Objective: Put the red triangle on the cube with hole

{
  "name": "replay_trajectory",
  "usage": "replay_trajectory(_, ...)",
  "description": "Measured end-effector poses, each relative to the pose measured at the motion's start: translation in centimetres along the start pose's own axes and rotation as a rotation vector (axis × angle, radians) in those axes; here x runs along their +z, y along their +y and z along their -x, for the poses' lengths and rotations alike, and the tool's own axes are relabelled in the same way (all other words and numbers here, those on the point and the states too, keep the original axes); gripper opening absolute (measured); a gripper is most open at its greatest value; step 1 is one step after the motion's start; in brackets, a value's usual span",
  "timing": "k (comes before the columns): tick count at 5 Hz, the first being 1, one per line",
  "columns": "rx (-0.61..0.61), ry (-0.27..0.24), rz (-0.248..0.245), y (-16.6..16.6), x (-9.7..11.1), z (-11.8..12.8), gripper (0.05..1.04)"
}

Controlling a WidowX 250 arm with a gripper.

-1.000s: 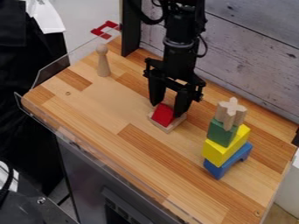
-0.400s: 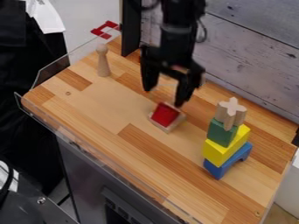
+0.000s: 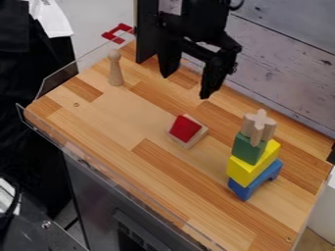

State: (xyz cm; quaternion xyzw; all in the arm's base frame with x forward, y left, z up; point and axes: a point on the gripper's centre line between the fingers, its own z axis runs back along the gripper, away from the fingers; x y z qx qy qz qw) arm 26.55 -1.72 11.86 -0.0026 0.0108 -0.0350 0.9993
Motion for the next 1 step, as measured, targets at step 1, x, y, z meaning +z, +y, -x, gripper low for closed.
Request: replay_trajectory(1,-0.028,-0.003,0.017,-1.23,0.56,-0.38,0.999)
